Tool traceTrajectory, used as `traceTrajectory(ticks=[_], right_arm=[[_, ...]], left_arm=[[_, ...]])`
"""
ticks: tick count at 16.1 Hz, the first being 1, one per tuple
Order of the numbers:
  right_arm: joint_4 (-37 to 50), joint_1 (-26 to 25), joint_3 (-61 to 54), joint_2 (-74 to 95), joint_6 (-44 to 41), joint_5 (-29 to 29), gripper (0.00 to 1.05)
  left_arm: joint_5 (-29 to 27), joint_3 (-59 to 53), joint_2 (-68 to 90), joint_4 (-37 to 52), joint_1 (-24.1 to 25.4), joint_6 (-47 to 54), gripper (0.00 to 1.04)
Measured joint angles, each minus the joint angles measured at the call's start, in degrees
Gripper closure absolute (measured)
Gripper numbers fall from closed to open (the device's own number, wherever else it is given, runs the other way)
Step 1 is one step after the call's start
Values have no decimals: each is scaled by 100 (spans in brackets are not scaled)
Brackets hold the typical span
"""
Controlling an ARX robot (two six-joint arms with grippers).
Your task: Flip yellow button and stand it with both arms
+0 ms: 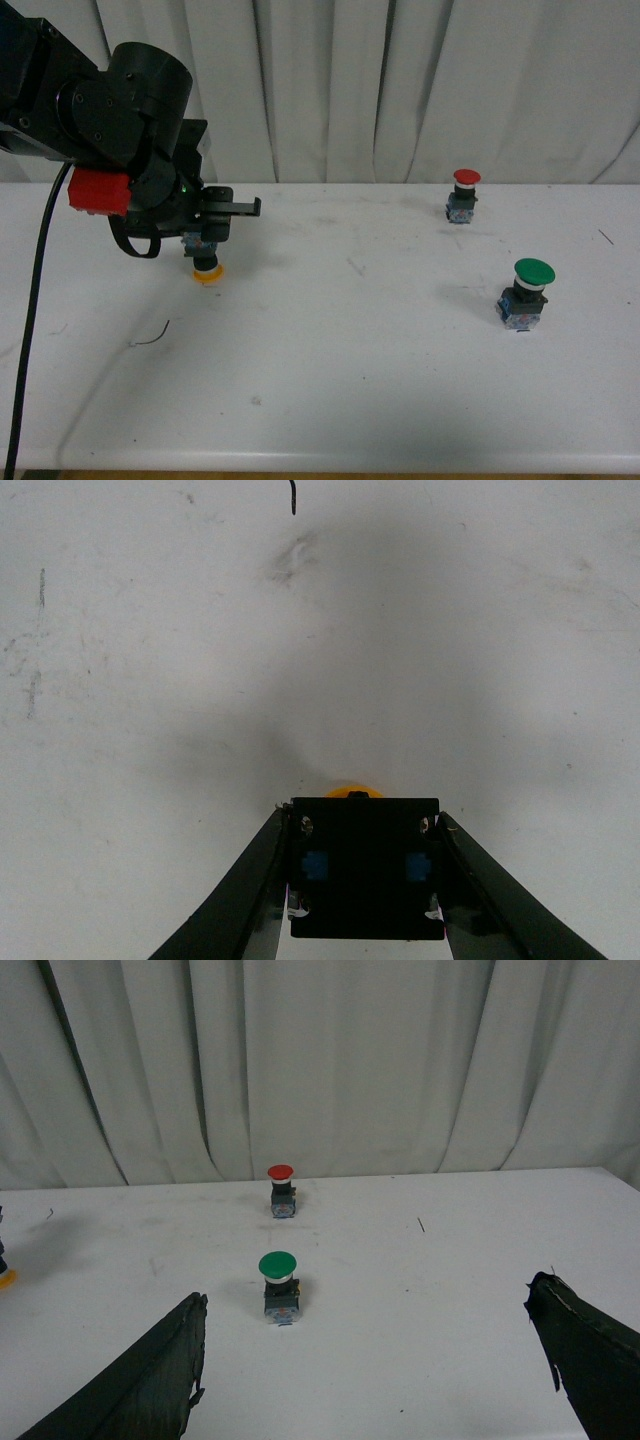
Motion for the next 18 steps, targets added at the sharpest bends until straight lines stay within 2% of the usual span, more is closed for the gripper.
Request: traceTrajectory(ticks=[5,6,7,8,11,12,14,16,18], right_arm=[[0,0,0,0,0,-2,6],[0,0,0,0,0,-2,6],[0,0,0,0,0,0,6],[-2,0,0,0,0,-2,6],[0,0,0,0,0,-2,6],[0,0,0,0,0,-2,6],[-2,0,0,0,0,-2,6],[-2,0,0,0,0,-2,6],[-2,0,0,0,0,-2,6]], left_arm=[[57,-13,-20,7,-72,-61,69],[490,-787,-776,339,-129,-352,69],[680,-2103,-2612,922,-223,-450,69],[656,-3547,-4452,979,-417,-450,69],[887,-4437,-5827,1054,-584,-870,69],[1095,-4548,-5995,1174,-577,-1086,69],[1873,-4811,-6065,1766,-496,-2052,69],[2734,-5169,-6063,2765,-479,-3195,69],[3213,-5335,-5834,3862,-457,-4181,69]])
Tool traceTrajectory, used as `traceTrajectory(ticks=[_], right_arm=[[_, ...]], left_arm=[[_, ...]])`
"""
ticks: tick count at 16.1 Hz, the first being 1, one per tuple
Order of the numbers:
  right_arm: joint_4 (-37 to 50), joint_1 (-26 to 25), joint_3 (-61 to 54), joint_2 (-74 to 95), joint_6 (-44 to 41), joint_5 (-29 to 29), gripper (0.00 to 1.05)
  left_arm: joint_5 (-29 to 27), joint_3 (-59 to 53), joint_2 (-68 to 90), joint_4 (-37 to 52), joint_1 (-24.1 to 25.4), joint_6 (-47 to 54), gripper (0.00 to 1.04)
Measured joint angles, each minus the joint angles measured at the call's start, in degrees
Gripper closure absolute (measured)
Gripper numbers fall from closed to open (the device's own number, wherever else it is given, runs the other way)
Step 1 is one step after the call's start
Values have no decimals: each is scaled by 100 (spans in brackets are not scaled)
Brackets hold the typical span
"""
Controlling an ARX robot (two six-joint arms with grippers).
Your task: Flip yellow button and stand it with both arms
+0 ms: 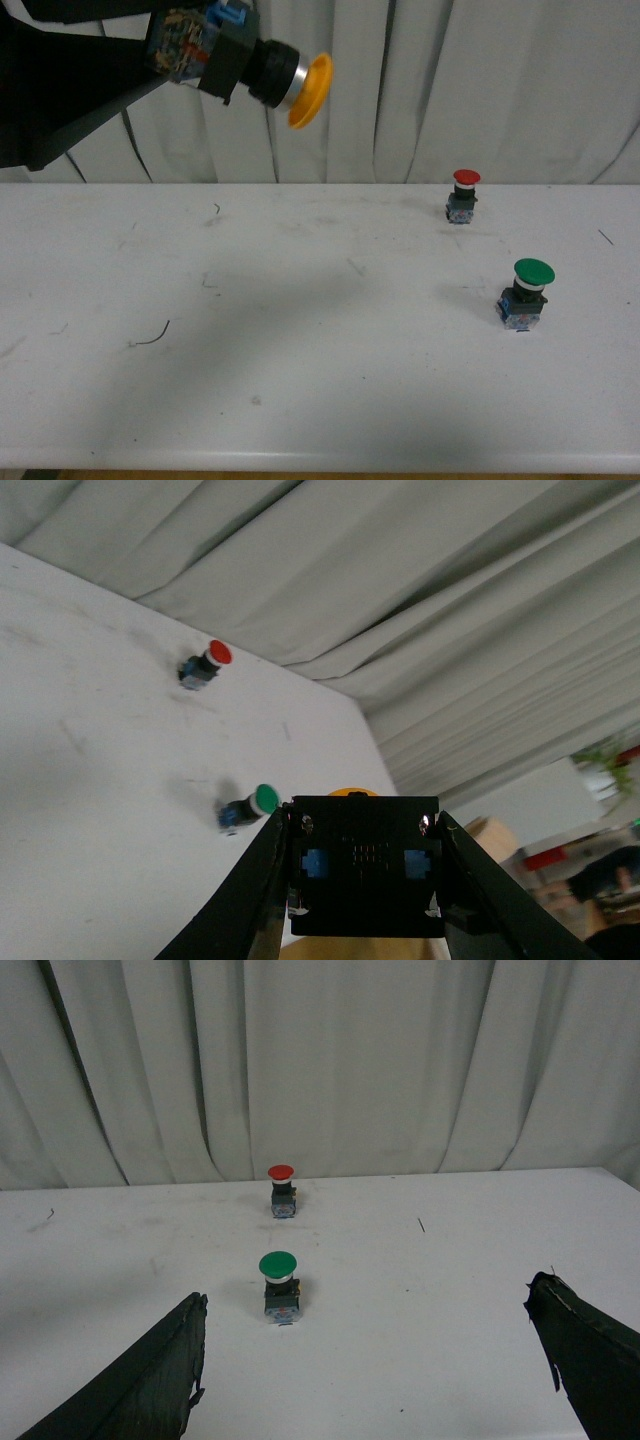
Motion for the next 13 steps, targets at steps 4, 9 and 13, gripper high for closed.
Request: traceTrajectory(ticks=[4,9,13], right_arm=[[2,0,0,0,0,0,6],[2,0,0,0,0,0,6],[809,-144,4,339,348,-474,6]], left_arm=[[31,-179,535,1296,-28,-1414,69],[-11,-197,597,1705,-264,-1860,69],[-70,-197,621,1648,-264,-1856,69]])
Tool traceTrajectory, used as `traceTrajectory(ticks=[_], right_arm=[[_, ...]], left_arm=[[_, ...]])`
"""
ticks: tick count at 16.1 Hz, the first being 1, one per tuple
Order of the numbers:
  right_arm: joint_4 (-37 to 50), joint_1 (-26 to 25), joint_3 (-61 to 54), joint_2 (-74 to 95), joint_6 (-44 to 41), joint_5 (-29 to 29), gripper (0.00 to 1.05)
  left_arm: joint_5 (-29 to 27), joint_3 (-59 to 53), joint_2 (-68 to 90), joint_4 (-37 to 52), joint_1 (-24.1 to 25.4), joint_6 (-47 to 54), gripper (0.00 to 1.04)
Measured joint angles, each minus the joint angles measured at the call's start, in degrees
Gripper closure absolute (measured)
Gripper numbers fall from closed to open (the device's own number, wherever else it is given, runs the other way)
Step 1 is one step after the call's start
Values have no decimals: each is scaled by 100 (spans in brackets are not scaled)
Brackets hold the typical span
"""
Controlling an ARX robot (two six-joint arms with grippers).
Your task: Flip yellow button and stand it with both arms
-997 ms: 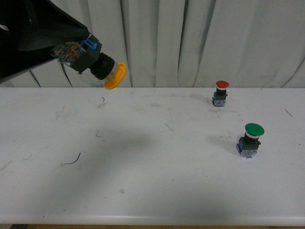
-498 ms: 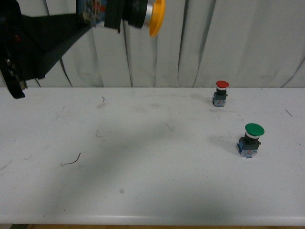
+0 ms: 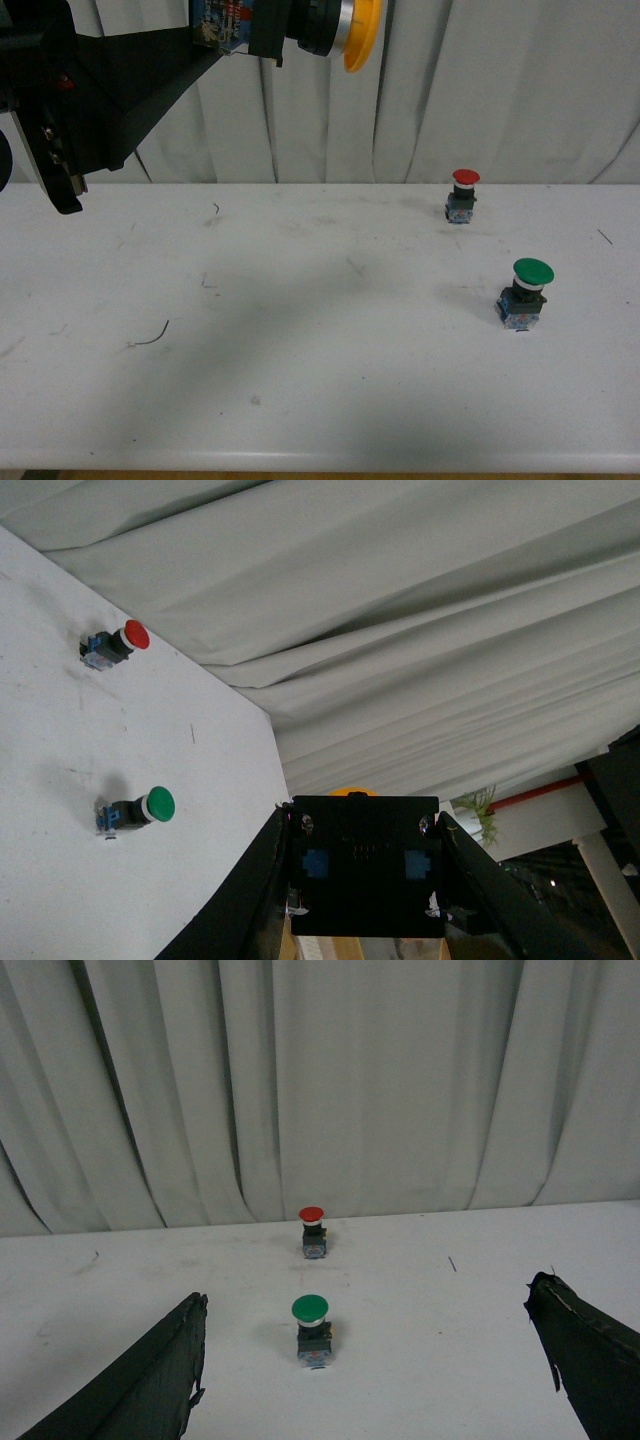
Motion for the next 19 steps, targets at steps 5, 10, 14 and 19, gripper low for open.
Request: traceTrajectory(ticks=[5,10,14,19], right_arm=[[4050,339,815,4059,675,-236,6],[5893,1029,2127,6745,1611,-782,6],[6616,1279,2181,7333,2658,-1307,6],[6551,1738,2409,9001,5539,-1722,6]], left_arm=[[-103,42,133,-142,-146,57,69],[-129,164,170,-96,-181,87,69],[-85,164,177,-55,-149,81,69],[-39,164,179,35,-144,42,69]])
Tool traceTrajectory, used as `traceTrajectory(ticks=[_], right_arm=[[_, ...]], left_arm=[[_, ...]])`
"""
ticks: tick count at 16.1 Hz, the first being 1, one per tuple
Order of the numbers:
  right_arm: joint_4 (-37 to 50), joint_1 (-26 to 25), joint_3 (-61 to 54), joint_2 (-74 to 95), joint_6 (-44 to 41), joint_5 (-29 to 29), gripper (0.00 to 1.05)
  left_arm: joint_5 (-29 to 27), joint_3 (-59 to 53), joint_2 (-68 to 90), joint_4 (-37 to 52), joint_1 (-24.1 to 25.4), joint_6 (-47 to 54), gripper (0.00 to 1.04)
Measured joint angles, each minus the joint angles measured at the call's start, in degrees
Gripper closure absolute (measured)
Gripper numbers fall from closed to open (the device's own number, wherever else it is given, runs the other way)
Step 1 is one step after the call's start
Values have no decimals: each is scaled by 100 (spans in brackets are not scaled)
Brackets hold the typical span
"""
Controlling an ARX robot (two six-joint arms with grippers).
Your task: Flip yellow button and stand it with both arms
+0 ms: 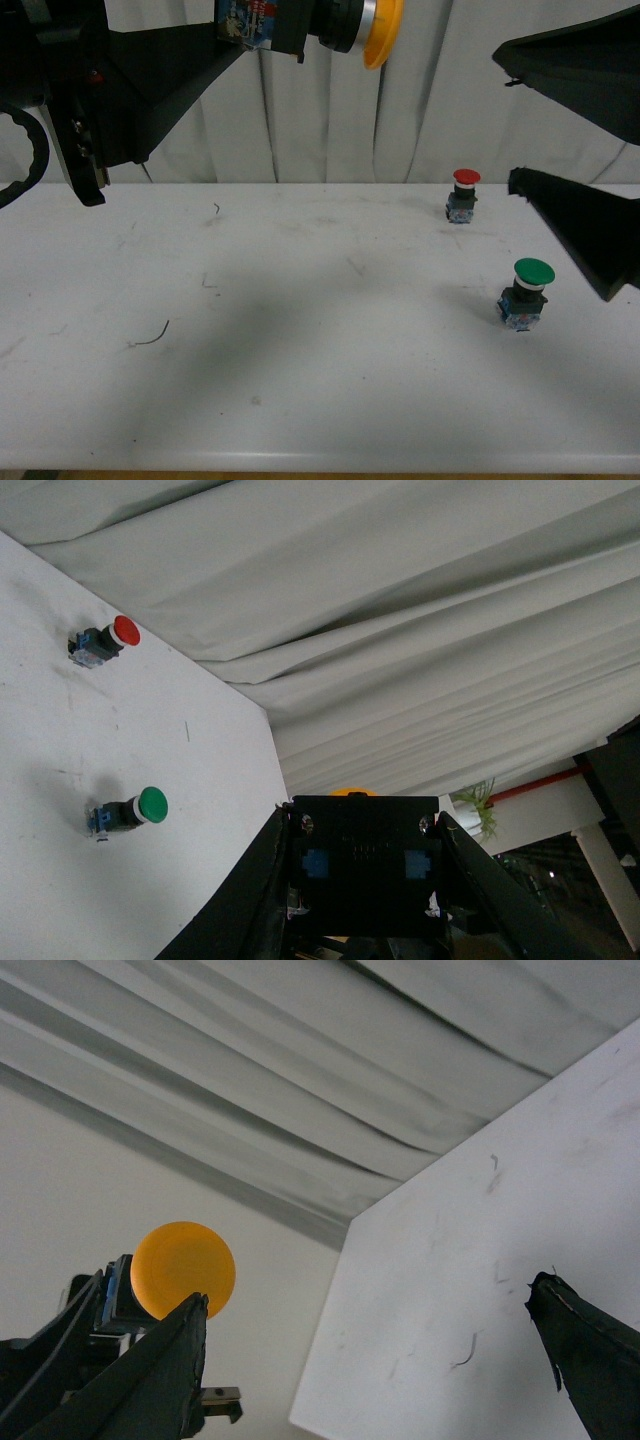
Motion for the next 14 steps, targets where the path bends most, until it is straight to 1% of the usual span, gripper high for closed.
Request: traceTrajectory(ticks=[3,5,8,10,14], right_arm=[[4,240,407,240,688,-192,7],[26,286,597,243,925,-317,12],[33,385,835,400,1226,-402,28],[17,483,1005,511,1386,-385,26],[13,592,1198,570,1515,-385,28]], left_arm=[[22,0,31,2,0,0,69],[42,0,39,-2,33,0,69],[44,-2,59,17,48,0,69],[42,-9,66,24,48,0,69],[39,-15,72,26,48,0,69]])
